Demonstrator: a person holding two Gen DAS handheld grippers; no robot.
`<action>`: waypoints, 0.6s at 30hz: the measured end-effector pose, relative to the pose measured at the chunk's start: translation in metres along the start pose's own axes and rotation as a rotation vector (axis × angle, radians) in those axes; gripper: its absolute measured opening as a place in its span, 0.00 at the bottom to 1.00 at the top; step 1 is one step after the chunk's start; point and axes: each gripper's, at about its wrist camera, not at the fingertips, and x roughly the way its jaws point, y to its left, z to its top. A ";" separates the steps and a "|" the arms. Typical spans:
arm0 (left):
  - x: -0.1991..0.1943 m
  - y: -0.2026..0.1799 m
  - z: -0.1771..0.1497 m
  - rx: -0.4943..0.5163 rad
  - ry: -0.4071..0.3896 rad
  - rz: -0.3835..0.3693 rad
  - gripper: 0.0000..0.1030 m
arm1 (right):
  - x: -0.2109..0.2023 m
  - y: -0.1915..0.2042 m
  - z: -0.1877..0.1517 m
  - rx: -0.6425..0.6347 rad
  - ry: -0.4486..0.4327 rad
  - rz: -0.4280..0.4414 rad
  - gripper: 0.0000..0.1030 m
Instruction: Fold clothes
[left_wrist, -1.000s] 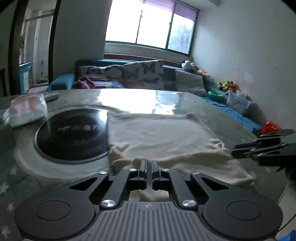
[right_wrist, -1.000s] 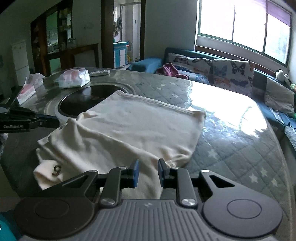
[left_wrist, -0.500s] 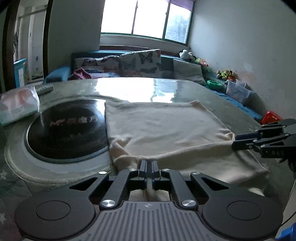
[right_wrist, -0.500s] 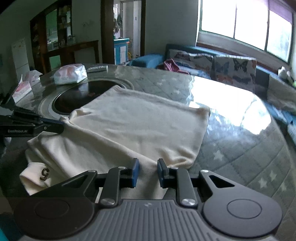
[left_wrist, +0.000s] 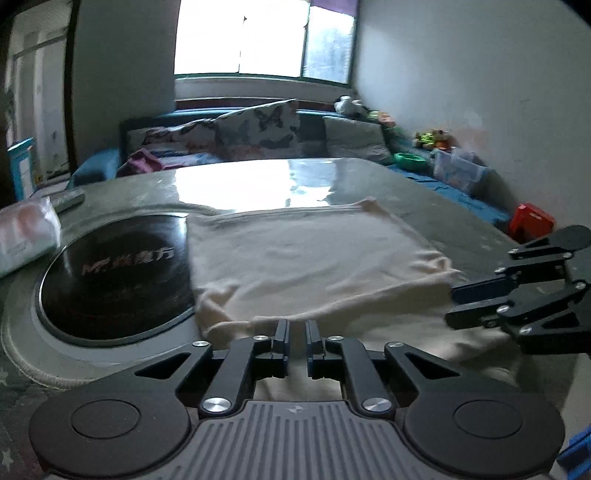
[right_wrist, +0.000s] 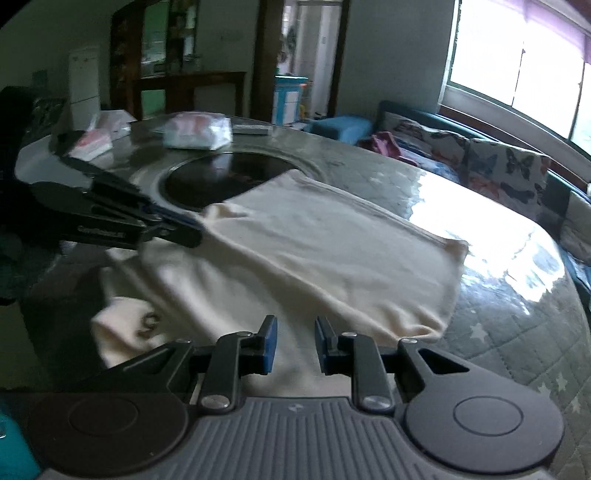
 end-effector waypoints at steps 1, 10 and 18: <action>-0.001 -0.004 -0.002 0.010 0.005 -0.011 0.09 | 0.000 0.004 -0.001 -0.010 0.004 0.007 0.20; -0.012 -0.016 -0.019 0.069 0.041 -0.028 0.12 | -0.007 0.022 -0.014 -0.045 0.026 0.017 0.20; -0.053 -0.022 -0.033 0.192 0.035 -0.039 0.38 | -0.037 0.021 -0.023 -0.058 0.029 0.003 0.26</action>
